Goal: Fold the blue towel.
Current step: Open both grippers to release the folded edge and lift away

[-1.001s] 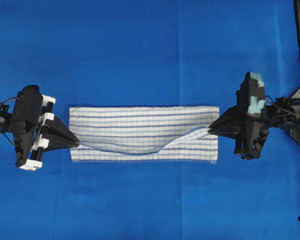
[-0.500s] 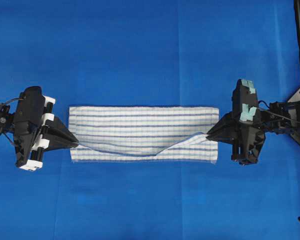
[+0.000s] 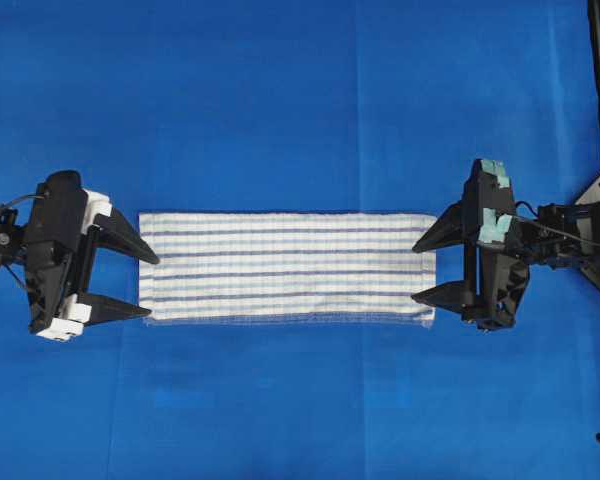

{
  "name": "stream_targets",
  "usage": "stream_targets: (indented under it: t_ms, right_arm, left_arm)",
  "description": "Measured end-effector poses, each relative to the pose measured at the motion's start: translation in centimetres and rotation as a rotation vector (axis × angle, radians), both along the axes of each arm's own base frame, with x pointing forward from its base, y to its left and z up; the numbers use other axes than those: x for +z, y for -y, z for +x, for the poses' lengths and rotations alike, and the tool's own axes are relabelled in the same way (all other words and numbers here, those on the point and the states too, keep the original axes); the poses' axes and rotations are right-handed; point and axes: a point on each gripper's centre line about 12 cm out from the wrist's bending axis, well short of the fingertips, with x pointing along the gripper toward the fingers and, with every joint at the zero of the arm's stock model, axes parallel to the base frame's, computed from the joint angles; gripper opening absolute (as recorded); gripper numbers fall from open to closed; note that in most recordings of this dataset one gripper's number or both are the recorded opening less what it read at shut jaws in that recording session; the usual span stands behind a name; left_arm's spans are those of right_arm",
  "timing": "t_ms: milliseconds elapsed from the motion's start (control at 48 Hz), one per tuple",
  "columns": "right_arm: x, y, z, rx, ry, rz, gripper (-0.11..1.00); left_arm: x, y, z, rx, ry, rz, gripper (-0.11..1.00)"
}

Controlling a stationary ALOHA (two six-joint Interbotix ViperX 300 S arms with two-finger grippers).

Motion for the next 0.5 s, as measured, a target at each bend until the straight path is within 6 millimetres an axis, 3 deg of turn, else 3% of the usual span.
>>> stream_targets:
  t_ms: [146, 500]
  right_arm:
    - [0.9, 0.4, -0.1, -0.003, 0.036, -0.006, 0.87]
    - [1.2, 4.5, -0.8, -0.099, 0.028, -0.077, 0.87]
  left_arm:
    - [0.8, -0.9, -0.1, 0.024, 0.008, 0.009, 0.73]
    - [1.0, -5.7, 0.3, 0.133, 0.001, 0.133, 0.73]
